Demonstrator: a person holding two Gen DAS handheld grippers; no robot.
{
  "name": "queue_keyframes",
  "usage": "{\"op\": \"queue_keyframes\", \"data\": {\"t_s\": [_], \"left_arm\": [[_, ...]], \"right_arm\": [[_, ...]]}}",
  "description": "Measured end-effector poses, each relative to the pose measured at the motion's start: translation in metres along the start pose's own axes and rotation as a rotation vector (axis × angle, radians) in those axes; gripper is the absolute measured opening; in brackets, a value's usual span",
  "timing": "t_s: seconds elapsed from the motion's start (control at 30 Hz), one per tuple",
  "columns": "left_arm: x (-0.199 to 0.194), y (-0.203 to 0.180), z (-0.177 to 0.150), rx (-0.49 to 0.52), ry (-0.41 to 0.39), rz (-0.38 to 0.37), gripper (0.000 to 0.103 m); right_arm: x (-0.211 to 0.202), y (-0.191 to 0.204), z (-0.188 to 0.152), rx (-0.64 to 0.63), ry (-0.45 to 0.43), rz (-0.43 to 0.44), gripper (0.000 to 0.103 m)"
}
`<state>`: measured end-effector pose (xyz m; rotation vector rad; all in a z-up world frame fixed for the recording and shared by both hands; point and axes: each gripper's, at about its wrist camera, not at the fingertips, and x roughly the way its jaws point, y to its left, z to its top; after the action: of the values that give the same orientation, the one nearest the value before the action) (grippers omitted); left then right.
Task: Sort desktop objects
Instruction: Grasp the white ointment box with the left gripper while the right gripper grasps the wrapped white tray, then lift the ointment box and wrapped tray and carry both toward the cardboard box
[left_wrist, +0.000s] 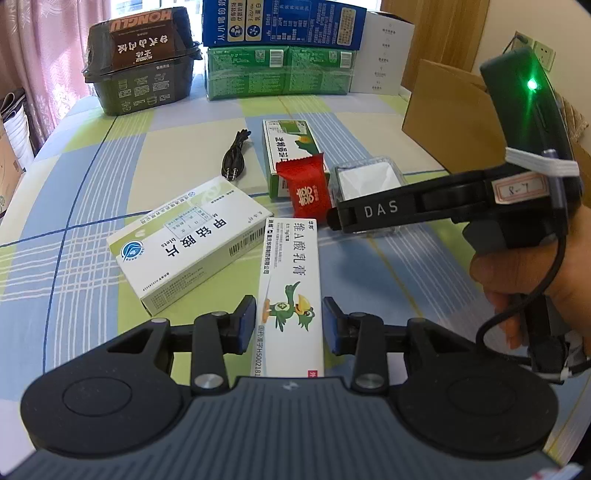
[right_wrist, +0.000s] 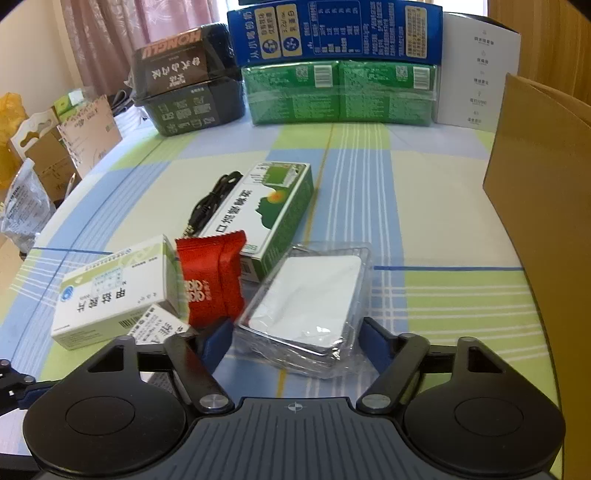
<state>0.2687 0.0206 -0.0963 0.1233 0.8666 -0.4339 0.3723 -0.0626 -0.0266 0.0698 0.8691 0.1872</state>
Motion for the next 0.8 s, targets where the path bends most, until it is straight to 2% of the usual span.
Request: {"op": "queue_keyframes", "data": {"t_s": [0.33,0.5,0.6,0.67,0.73,0.8], "left_arm": [[-0.001,-0.007,-0.005,0.012,0.011,0.010,0.040],[0.003,-0.011,0.001,0.025,0.018,0.005,0.039],[0.001,-0.016,0.001,0.033,0.042,-0.002,0.034],[-0.004,-0.020,-0.002,0.036,0.056,-0.014,0.033],[-0.011,-0.026,-0.006,0.037,0.073,-0.023,0.033],[-0.015,-0.032,-0.010,0.040,0.079,-0.028,0.033]], "right_arm": [[-0.063,-0.019,-0.055,-0.046,0.055,0.025,0.057],[-0.092,-0.023,-0.082,-0.099,0.061,0.024,0.057],[-0.103,-0.023,-0.095,-0.119,0.060,0.017,0.057],[-0.109,-0.024,-0.101,-0.103,0.060,0.014,0.060],[-0.114,-0.024,-0.107,-0.085,0.051,0.008,0.071],[-0.118,-0.024,-0.111,-0.076,0.042,0.000,0.078]]}}
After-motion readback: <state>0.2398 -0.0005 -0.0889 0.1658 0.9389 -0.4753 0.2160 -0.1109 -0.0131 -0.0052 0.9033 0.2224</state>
